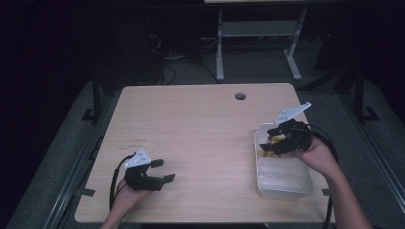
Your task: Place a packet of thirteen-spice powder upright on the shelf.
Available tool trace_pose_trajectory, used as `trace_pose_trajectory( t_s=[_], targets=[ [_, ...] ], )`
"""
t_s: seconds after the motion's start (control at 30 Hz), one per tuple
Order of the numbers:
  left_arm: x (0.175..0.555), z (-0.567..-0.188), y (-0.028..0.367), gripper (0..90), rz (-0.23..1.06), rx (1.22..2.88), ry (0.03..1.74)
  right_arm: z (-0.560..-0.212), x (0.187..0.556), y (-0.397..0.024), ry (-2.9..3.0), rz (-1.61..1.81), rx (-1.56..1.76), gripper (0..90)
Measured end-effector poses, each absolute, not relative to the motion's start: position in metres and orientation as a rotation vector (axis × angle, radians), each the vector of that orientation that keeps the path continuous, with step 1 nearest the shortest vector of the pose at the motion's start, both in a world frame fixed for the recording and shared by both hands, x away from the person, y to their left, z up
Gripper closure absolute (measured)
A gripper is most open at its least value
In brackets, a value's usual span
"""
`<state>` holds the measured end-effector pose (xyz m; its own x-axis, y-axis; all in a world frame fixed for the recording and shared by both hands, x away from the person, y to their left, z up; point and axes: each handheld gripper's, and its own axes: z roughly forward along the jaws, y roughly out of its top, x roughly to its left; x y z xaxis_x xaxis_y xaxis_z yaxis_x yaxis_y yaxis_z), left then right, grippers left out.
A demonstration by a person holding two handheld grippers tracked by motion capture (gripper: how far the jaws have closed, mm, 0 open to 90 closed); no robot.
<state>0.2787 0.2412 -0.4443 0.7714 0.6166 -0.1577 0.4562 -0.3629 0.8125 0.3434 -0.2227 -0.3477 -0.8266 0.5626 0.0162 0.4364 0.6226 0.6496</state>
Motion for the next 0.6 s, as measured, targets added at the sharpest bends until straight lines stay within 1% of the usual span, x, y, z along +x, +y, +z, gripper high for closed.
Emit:
trace_pose_trajectory(
  t_s=[0.6],
  targets=[
    [0.279, -0.444, 0.243, 23.6, 0.216, 2.016, 0.805, -0.349, 0.338, -0.190, 2.678, 1.074, 0.794, 34.6]
  ],
)
